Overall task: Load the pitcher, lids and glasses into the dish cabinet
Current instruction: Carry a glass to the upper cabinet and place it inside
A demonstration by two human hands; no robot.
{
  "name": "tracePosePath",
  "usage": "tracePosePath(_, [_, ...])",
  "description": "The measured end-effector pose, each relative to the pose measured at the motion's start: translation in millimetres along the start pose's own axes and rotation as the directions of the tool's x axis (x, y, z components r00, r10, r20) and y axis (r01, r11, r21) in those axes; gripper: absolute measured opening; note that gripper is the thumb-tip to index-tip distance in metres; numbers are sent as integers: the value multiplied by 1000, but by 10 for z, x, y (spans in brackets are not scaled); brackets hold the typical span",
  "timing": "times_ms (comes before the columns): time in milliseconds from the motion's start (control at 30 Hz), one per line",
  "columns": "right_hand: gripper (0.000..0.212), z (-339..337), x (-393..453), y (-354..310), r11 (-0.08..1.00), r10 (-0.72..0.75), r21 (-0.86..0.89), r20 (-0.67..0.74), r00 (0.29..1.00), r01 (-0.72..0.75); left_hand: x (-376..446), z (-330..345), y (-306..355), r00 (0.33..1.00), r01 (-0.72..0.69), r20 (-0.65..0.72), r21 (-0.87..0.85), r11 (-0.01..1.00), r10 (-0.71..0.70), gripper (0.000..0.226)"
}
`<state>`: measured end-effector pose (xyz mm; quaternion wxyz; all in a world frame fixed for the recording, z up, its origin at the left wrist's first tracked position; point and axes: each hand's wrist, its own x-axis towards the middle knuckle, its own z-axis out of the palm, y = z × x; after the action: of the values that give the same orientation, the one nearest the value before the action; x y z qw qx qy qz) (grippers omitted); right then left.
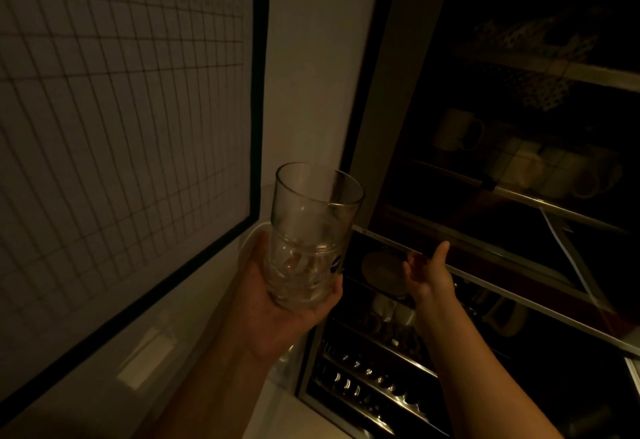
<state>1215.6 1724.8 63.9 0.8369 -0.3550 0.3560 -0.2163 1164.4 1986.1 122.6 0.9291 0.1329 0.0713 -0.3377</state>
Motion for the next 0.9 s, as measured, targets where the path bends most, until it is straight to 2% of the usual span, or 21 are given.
tracePosePath(200, [62, 7, -95, 176, 996, -65, -68, -106, 992, 58, 83, -19, 37, 1000, 12, 14, 12, 1000, -12, 47])
tracePosePath(300, [61, -91, -203, 314, 995, -93, -53, -96, 991, 89, 119, -31, 53, 1000, 8, 21, 16, 1000, -9, 52])
tracePosePath(467, [62, -219, -292, 157, 999, -18, 35, 39, 999, 16, 135, -84, 36, 999, 37, 27, 1, 999, -37, 53])
tracePosePath(600, [64, -292, -454, 113, 999, -8, -40, 70, 997, 11, 115, -138, 22, 998, 44, 37, -30, 999, -43, 49])
tracePosePath(767, [49, -431, -723, 97, 989, 87, -134, 183, 979, -63, 65, -194, 13, 998, 58, 20, -31, 998, -57, 49])
tracePosePath(800, [45, -426, -801, 104, 975, 63, -220, 195, 979, -19, 50, -202, 14, 998, 66, 19, -30, 997, -65, 48])
tracePosePath(833, [37, -398, -896, 91, 938, -12, -337, 213, 977, 85, 39, -215, 18, 997, 73, 22, -32, 997, -72, 47])
tracePosePath(867, [27, -341, -992, 53, 863, -136, -448, 239, 961, 234, 24, -230, 20, 997, 72, 19, -33, 997, -71, 45])
tracePosePath(900, [18, -263, -1098, -18, 753, -286, -519, 296, 911, 404, 9, -245, 21, 998, 69, 15, -40, 997, -68, 44])
